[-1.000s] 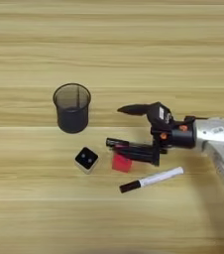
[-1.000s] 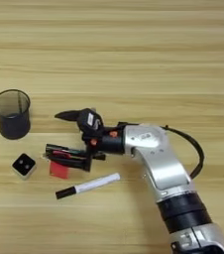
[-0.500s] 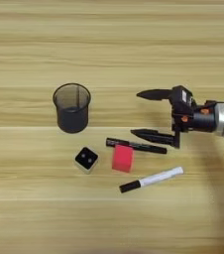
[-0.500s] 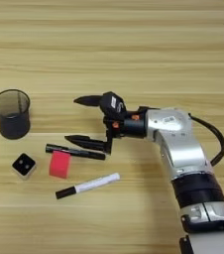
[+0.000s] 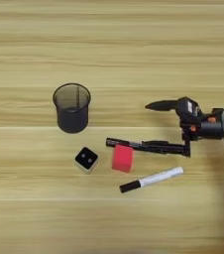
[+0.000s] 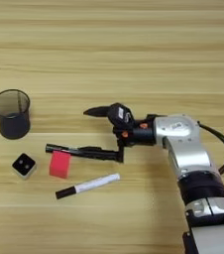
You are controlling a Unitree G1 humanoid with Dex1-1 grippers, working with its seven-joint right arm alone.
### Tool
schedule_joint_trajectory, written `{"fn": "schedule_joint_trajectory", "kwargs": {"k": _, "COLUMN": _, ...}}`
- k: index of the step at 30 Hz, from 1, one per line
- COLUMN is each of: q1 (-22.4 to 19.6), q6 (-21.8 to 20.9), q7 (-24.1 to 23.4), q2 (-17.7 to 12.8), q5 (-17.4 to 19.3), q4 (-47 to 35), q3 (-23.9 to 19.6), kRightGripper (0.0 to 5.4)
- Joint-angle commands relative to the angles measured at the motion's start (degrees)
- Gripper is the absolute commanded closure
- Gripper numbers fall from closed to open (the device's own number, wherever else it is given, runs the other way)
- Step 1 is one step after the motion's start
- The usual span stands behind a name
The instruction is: Move the objects on the table
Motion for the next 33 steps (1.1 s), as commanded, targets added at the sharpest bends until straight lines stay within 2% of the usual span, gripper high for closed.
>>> {"fn": "schedule_joint_trajectory", "kwargs": {"k": 1, "q1": -4.5, "q6": -3.0, "q7": -1.0, "q2": -2.6, "q5": -1.1, "q4": 1.3, "q3": -0.6, "kRightGripper": 0.03}}
{"fn": "schedule_joint_trajectory", "kwargs": {"k": 6, "q1": -4.8, "q6": -5.4, "q7": -1.2, "q2": -2.4, "q5": -2.6, "q4": 4.1, "q3": -0.2, "kRightGripper": 0.03}}
{"fn": "schedule_joint_trajectory", "kwargs": {"k": 12, "q1": -5.5, "q6": -9.5, "q7": -3.8, "q2": -2.1, "q5": -6.5, "q4": 8.4, "q3": 1.0, "kRightGripper": 0.03}}
{"fn": "schedule_joint_trajectory", "kwargs": {"k": 21, "q1": -6.2, "q6": -12.6, "q7": -5.3, "q2": -1.4, "q5": -9.0, "q4": 13.1, "q3": 2.2, "kRightGripper": 0.04}}
{"fn": "schedule_joint_trajectory", "kwargs": {"k": 33, "q1": -6.5, "q6": -14.3, "q7": -6.3, "q2": -0.4, "q5": -10.8, "q4": 18.1, "q3": 3.4, "kRightGripper": 1.2}}
